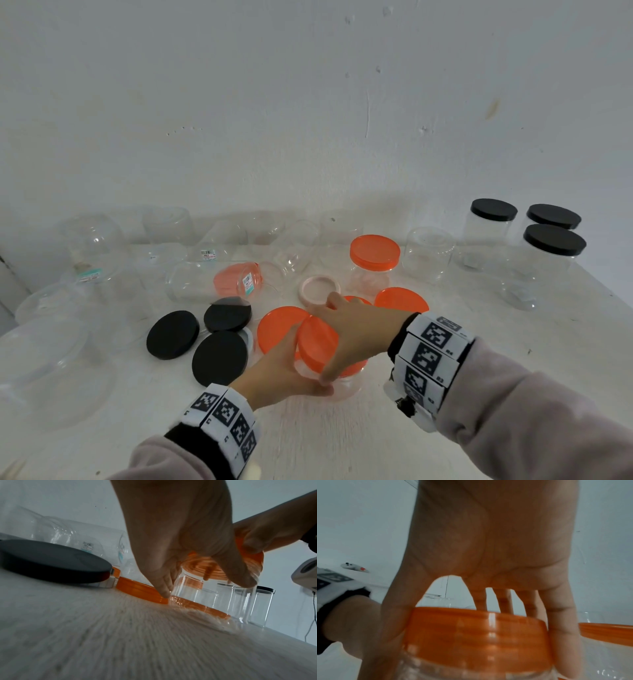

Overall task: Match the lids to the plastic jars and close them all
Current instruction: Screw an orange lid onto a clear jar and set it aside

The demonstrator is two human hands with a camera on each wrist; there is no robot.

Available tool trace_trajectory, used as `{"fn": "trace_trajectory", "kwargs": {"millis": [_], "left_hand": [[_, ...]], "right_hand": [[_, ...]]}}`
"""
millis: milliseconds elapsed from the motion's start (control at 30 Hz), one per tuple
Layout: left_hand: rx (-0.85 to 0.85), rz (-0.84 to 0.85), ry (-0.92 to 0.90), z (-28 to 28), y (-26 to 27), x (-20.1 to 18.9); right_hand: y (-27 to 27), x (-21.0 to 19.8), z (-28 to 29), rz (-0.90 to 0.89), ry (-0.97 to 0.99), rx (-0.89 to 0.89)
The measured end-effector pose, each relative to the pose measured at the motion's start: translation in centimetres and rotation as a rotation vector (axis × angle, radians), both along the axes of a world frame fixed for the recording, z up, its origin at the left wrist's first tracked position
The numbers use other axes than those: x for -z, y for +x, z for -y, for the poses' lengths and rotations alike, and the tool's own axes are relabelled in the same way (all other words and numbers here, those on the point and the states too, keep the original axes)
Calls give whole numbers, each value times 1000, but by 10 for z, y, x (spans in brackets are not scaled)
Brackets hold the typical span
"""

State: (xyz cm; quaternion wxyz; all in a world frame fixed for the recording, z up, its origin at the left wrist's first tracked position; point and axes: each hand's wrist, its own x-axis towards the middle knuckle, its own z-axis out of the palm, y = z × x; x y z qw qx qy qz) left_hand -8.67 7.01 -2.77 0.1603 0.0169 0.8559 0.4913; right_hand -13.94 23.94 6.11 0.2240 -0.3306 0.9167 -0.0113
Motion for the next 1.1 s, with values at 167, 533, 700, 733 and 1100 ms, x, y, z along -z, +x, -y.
{"fn": "trace_trajectory", "kwargs": {"millis": [167, 533, 700, 733, 1100], "left_hand": [[6, -16, -1, -1, 1, 0], [-3, -32, 22, -2, 0, 1], [14, -38, -20, -2, 0, 1], [16, -33, -10, -2, 0, 1], [4, -27, 74, -1, 1, 2]], "right_hand": [[0, 0, 1, -14, 21, -36], [9, 15, 9, -106, 3, 134], [6, -4, 8, 82, 24, 33], [4, -6, 8, 100, 14, 15], [1, 5, 13, -58, 28, 153]]}}
